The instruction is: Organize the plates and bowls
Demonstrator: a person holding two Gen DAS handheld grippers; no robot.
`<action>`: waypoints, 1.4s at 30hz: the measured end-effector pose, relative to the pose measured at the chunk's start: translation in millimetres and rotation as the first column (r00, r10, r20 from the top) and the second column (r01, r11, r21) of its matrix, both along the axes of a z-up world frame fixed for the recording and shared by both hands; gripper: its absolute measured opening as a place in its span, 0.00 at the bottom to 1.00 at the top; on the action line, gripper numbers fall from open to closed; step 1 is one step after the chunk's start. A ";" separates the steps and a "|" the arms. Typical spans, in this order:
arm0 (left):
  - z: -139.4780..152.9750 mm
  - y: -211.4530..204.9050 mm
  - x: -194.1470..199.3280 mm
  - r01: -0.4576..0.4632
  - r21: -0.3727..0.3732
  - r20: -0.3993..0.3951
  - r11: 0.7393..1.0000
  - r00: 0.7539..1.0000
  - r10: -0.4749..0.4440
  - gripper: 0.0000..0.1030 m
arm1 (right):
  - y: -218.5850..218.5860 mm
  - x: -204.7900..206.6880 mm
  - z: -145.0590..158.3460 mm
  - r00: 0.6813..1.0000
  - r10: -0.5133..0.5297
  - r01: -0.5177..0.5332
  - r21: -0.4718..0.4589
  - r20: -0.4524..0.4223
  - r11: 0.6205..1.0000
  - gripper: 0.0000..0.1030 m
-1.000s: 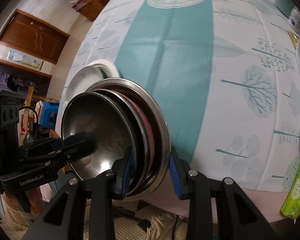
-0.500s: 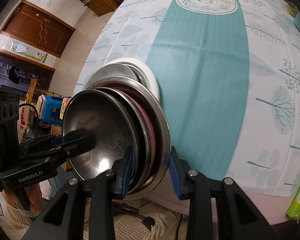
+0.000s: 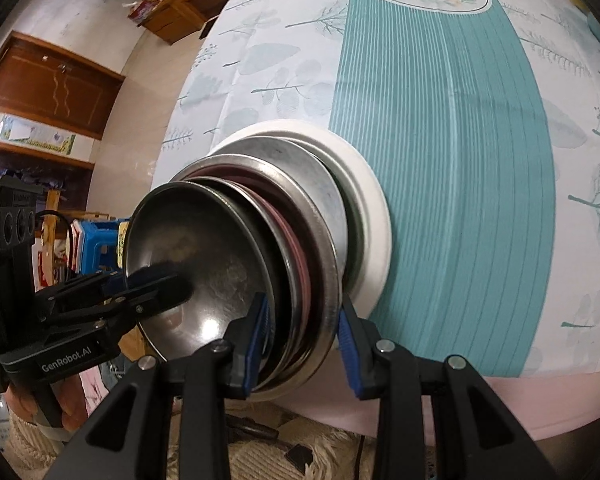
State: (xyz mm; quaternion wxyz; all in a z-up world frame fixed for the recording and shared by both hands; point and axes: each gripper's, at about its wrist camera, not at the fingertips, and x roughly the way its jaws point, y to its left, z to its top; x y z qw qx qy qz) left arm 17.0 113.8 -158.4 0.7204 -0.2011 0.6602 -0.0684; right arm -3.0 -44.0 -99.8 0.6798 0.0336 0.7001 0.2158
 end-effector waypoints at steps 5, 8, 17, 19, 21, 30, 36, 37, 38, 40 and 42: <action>-13.4 7.6 13.7 0.030 -0.002 -0.015 1.000 0.999 -0.030 0.33 | 10.3 6.8 -8.3 0.999 -0.042 0.042 -0.021 -0.001 0.999 0.33; -20.7 10.5 21.4 0.050 -0.001 -0.022 0.999 0.999 -0.050 0.33 | 13.9 10.8 -12.2 0.998 -0.064 0.064 -0.034 -0.003 0.997 0.33; -29.3 20.6 28.3 0.086 -0.016 -0.024 0.996 0.996 -0.086 0.35 | 21.2 14.6 -26.1 0.996 -0.091 0.090 -0.061 -0.023 0.994 0.33; -27.6 18.5 29.3 0.102 -0.016 -0.015 0.995 0.995 -0.103 0.40 | 21.5 15.2 -27.8 0.995 -0.097 0.095 -0.067 -0.023 0.993 0.33; -26.7 15.4 29.7 0.118 -0.011 -0.009 0.993 0.993 -0.118 0.46 | 21.5 13.7 -25.9 0.995 -0.096 0.095 -0.075 -0.010 0.993 0.33; -13.9 7.8 30.9 0.142 0.032 0.033 0.989 0.989 -0.143 0.69 | 24.4 9.9 -18.5 0.995 -0.087 0.091 -0.100 0.044 0.991 0.33; -6.3 5.3 30.6 0.129 0.050 0.049 0.990 0.990 -0.131 0.70 | 22.5 5.4 -13.0 0.994 -0.086 0.092 -0.099 0.067 0.991 0.33; -4.8 4.8 30.1 0.127 0.054 0.053 0.990 0.990 -0.130 0.71 | 22.7 5.0 -12.6 0.994 -0.086 0.092 -0.098 0.071 0.991 0.33; -2.9 5.2 29.5 0.125 0.057 0.058 0.991 0.990 -0.128 0.74 | 22.2 4.3 -11.6 0.993 -0.087 0.094 -0.097 0.075 0.991 0.33; 1.6 5.7 27.5 0.118 0.062 0.072 0.991 0.990 -0.122 0.79 | 21.7 3.3 -10.0 0.993 -0.089 0.097 -0.095 0.079 0.991 0.33; 5.0 7.0 24.9 0.109 0.068 0.083 0.992 0.990 -0.114 0.81 | 20.4 1.4 -7.6 0.992 -0.094 0.102 -0.090 0.083 0.991 0.34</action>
